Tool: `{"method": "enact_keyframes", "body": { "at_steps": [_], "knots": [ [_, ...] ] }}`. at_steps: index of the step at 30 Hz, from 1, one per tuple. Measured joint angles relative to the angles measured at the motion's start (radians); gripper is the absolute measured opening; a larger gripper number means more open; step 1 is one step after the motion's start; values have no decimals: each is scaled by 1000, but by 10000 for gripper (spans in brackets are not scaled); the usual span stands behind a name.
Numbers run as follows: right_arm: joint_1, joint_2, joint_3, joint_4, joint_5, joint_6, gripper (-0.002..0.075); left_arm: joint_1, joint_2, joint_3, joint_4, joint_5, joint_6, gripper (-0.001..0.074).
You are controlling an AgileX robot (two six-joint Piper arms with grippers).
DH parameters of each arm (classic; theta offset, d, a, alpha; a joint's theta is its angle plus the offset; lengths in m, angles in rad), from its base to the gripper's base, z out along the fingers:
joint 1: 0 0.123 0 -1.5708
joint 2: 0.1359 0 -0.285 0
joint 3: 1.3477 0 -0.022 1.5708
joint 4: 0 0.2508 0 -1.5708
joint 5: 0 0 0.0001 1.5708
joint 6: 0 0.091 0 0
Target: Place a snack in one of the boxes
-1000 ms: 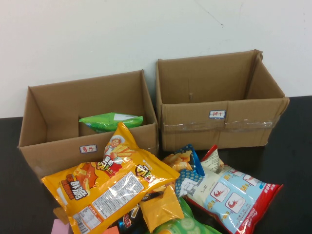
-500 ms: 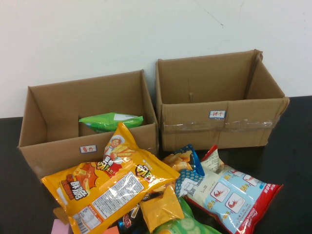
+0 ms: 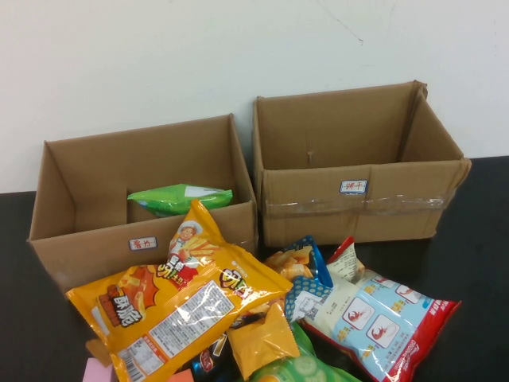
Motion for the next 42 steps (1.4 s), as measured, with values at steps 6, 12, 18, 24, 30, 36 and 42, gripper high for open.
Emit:
{"method": "enact_keyframes", "body": {
  "at_steps": [6,12,18,24,30,36,42],
  "knots": [
    [0,0,0,0,0,0,0,-1,283,-306,332,317,145,-3],
    [0,0,0,0,0,0,0,-24,608,-510,533,470,264,-3],
    [0,0,0,0,0,0,0,-268,894,-631,768,471,267,48],
    [0,0,0,0,0,0,0,-496,1161,-714,827,430,212,488],
    [0,0,0,0,0,0,0,-569,1412,-834,856,372,160,676],
    [0,0,0,0,0,0,0,-576,1599,-939,919,303,140,683],
    [0,0,0,0,0,0,0,-576,1716,-979,932,245,100,684]
  ]
}}
